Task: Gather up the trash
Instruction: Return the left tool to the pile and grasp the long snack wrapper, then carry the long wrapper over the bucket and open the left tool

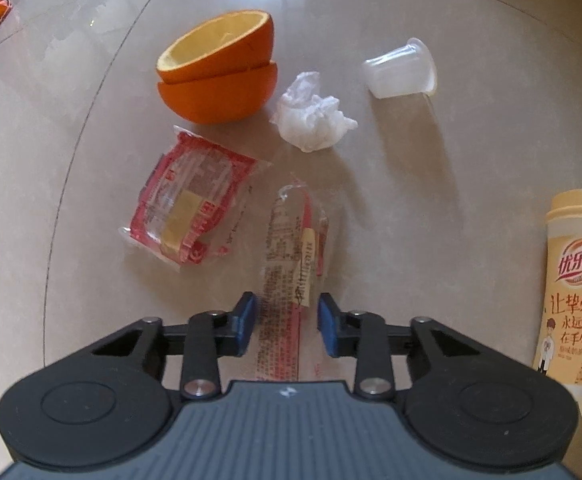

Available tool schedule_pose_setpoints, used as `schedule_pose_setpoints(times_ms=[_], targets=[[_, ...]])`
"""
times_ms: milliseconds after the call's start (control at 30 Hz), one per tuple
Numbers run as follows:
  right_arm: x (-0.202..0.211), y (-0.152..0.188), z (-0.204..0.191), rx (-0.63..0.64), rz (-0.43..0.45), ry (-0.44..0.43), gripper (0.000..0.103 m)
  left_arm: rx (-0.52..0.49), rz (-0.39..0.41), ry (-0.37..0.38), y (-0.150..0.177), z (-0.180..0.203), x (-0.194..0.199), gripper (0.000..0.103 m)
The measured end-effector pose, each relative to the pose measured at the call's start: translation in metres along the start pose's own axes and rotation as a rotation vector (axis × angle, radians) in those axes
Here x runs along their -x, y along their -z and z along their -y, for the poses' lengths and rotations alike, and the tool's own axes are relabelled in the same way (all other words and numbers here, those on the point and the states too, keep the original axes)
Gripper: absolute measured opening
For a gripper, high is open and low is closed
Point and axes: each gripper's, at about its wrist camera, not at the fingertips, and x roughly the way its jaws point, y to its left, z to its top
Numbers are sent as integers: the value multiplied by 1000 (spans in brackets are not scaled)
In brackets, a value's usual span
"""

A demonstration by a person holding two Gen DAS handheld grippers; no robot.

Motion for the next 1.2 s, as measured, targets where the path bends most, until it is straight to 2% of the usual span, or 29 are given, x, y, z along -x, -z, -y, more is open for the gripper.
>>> schedule_pose_setpoints(times_ms=[300, 433, 667, 833, 967, 1100, 1200], targets=[[0, 0, 1, 1, 0, -1, 13, -44, -22, -32, -13, 13, 32, 27], [0, -1, 1, -2, 1, -3, 13, -128, 5, -23, -25, 25, 63, 27], [0, 0, 2, 1, 2, -4, 13, -268, 68, 62, -56, 57, 139, 27], [0, 0, 1, 2, 5, -1, 13, -396, 80, 158, -73, 92, 197, 27], [0, 0, 2, -1, 4, -2, 13, -528, 96, 201, -77, 131, 242, 27], [0, 0, 1, 1, 8, 1, 13, -652, 111, 279, -75, 169, 284, 27], [0, 1, 0, 7, 11, 4, 13, -725, 128, 321, -65, 195, 310, 27]])
